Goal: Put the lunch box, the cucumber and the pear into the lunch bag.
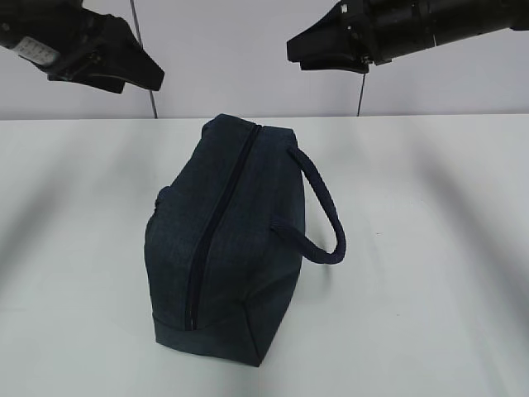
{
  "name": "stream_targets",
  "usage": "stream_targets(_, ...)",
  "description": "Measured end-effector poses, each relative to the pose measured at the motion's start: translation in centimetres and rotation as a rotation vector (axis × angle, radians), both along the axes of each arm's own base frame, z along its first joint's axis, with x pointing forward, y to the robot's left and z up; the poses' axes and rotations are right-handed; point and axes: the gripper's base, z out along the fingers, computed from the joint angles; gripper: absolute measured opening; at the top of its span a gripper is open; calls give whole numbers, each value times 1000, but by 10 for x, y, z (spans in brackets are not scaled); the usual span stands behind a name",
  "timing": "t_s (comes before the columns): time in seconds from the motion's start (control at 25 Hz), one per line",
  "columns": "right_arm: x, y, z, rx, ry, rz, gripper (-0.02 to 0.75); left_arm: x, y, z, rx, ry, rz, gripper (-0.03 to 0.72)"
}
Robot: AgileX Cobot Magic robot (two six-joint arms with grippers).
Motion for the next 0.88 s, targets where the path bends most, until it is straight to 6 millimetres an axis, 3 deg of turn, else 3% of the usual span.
stream_targets(0.16, -10, 4, 1, 48, 97, 82, 334, -9, 12, 9, 1, 30, -4, 452)
stream_targets(0.4, -8, 3, 1, 61, 135, 51, 306, -24, 19, 8, 79, 140, -33, 454)
stream_targets(0.68, 23, -15, 0, -34, -40, -308, 297, -39, 22, 20, 97, 158, -42, 454)
stream_targets(0.88, 41, -45, 3, -155, -198, -564, 295, -45, 22, 27, 97, 141, -45, 454)
